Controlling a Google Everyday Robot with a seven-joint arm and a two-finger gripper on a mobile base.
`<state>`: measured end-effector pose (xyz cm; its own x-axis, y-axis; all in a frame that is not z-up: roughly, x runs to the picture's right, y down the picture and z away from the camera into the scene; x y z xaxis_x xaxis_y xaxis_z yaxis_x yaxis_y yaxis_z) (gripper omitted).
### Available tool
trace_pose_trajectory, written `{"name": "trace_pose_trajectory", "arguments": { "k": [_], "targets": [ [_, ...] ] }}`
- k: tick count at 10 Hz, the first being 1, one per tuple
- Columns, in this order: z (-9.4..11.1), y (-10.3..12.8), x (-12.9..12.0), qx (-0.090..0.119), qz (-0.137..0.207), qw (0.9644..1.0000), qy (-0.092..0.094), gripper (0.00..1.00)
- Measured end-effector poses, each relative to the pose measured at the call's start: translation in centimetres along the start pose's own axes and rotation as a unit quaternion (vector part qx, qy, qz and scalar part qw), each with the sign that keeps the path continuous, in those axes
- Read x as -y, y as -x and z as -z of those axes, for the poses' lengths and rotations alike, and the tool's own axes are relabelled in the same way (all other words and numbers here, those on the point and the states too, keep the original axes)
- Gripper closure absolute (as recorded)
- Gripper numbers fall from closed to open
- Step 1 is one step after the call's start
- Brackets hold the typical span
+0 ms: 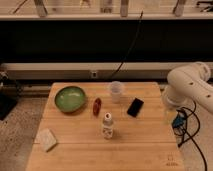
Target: Knock the bottle over
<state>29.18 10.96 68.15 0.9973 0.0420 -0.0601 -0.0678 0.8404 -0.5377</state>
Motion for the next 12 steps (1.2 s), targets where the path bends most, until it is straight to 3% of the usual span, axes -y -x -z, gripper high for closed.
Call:
{"name": "trace_pose_trajectory", "arguments": {
  "k": [3, 6, 10, 12],
  "targets": [
    [-0.1, 0.2, -0.1, -0.002, 0.003, 1.0000, -0.001, 0.20],
    [-0.4, 2.8, -1.4, -0.008, 0.020, 0.9998, -0.003, 0.20],
    [-0.7, 3.8, -2.3, -0.014, 0.038, 0.9992, -0.005, 0.20],
    [-1.1, 6.1, -2.8, -0.015, 0.054, 0.9984, -0.006, 0.20]
  ]
}}
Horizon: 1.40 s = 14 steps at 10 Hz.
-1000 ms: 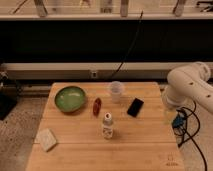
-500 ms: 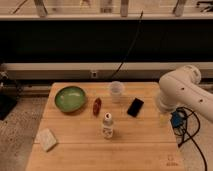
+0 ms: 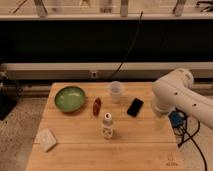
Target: Knock the bottle over
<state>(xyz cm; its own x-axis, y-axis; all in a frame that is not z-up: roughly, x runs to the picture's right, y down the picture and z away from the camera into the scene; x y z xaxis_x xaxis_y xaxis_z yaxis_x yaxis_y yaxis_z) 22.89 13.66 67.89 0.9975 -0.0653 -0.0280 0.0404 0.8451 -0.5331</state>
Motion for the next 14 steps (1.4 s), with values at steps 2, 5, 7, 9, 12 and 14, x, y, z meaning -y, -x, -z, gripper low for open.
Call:
{"name": "trace_pose_trajectory", "arguments": {
  "k": [2, 5, 7, 9, 12, 14],
  "targets": [
    [-0.2, 0.3, -0.4, -0.004, 0.008, 1.0000, 0.002, 0.20],
    [-0.6, 1.6, -0.6, -0.005, 0.023, 0.9997, 0.002, 0.20],
    [-0.8, 2.6, -0.8, -0.005, 0.032, 0.9995, 0.003, 0.20],
    [-1.1, 3.2, -0.9, -0.007, 0.041, 0.9991, 0.005, 0.30],
    [-1.5, 4.3, -1.0, -0.005, 0.048, 0.9988, 0.007, 0.61],
    [-1.8, 4.6, -1.1, -0.004, 0.050, 0.9987, 0.008, 0.84]
  ]
}}
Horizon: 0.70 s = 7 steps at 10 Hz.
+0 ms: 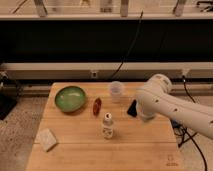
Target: Knock the bottle over
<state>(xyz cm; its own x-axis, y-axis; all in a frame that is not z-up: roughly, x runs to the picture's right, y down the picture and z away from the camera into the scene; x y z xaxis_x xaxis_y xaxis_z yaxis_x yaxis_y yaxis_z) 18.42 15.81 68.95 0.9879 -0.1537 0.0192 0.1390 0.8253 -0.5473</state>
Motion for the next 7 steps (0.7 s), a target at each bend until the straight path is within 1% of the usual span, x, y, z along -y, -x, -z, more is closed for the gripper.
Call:
{"name": "trace_pose_trajectory", "arguments": {
  "k": [1, 2, 3, 5, 6, 7],
  "targets": [
    [-0.1, 0.3, 0.1, 0.000, 0.003, 1.0000, 0.001, 0.93],
    [-0.3, 0.7, 0.2, -0.001, 0.008, 1.0000, 0.001, 0.99],
    [-0.3, 1.2, 0.3, -0.005, 0.015, 0.9999, 0.003, 0.99],
    [-0.3, 3.7, 0.5, -0.006, 0.030, 0.9995, 0.003, 0.99],
    [-0.3, 5.3, 0.8, -0.008, 0.041, 0.9991, 0.003, 0.99],
    [-0.4, 5.9, 0.8, -0.010, 0.048, 0.9988, 0.004, 0.99]
  ]
}}
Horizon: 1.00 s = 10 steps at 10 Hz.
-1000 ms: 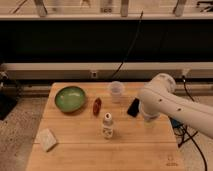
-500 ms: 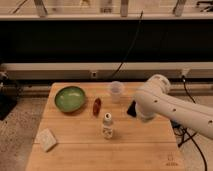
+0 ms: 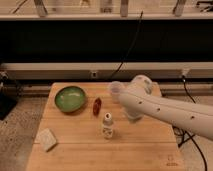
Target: Knock the bottle over
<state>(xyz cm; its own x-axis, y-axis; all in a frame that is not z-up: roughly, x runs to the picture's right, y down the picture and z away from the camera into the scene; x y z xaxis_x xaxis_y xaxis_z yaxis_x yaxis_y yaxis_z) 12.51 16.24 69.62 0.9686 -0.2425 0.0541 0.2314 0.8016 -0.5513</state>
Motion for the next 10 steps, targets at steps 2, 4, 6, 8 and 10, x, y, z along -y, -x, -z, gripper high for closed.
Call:
{"name": "trace_pose_trajectory", "arguments": {
  "k": [2, 4, 6, 8, 10],
  "targets": [
    [0.0, 0.7, 0.4, -0.004, 0.014, 0.9999, 0.002, 0.99],
    [0.2, 2.7, 1.1, -0.005, 0.026, 0.9997, 0.003, 0.99],
    [0.4, 5.8, 2.0, -0.007, 0.044, 0.9990, 0.004, 0.99],
    [0.4, 6.7, 2.3, -0.008, 0.053, 0.9986, 0.005, 0.99],
    [0.5, 8.5, 2.7, -0.008, 0.063, 0.9980, 0.005, 0.99]
  ]
}}
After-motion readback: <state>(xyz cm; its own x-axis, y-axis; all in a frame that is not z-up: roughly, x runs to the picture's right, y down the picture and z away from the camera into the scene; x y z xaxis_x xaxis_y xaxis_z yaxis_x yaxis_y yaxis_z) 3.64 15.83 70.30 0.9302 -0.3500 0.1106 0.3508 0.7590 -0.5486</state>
